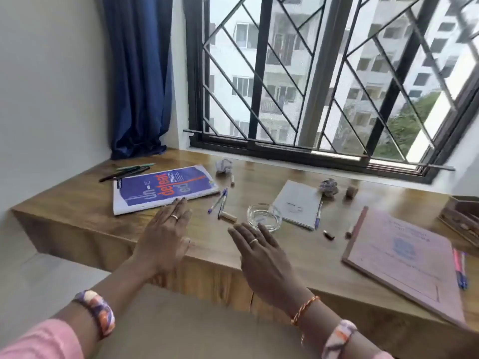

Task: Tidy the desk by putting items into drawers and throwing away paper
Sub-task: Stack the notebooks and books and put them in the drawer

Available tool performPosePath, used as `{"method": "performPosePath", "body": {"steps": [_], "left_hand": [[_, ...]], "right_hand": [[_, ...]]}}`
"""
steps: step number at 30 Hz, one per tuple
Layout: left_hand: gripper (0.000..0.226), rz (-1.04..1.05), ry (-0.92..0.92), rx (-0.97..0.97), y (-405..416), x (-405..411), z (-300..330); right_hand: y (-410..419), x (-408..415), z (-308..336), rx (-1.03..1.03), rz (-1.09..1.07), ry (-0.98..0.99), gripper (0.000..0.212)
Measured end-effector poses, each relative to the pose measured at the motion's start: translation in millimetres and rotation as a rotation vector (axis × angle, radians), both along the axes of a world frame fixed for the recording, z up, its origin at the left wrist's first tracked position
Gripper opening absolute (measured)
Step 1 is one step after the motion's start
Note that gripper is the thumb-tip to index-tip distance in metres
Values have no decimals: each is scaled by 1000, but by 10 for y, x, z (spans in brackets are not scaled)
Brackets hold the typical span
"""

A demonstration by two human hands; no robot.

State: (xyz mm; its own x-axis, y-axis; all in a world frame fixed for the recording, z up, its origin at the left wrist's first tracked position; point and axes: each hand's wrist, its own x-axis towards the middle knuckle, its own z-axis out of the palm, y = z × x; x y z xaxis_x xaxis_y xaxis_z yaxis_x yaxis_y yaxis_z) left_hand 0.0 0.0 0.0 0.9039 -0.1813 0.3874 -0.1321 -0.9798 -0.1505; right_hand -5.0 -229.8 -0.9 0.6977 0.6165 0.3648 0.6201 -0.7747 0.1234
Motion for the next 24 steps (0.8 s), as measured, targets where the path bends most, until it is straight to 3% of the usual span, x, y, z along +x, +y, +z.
{"method": "performPosePath", "body": {"steps": [4,9,17,21,24], "left_hand": [[68,123,133,-78,594,166,-83],[68,219,289,-251,1390,513,-127],[68,328,368,-279,2406,1298,-209],[58,350,399,-332,2558,1736,-202],[54,388,452,-378,2619,1996,-217]], "right_hand": [[375,289,-109,-81,84,123,68],[1046,803,-89,-133,224,308,61],[2095,1757,-291,-241,254,253,65],[2331,2110,-408,-311,279,190,77],[2395,2316,-444,-367,279,122,74]]}}
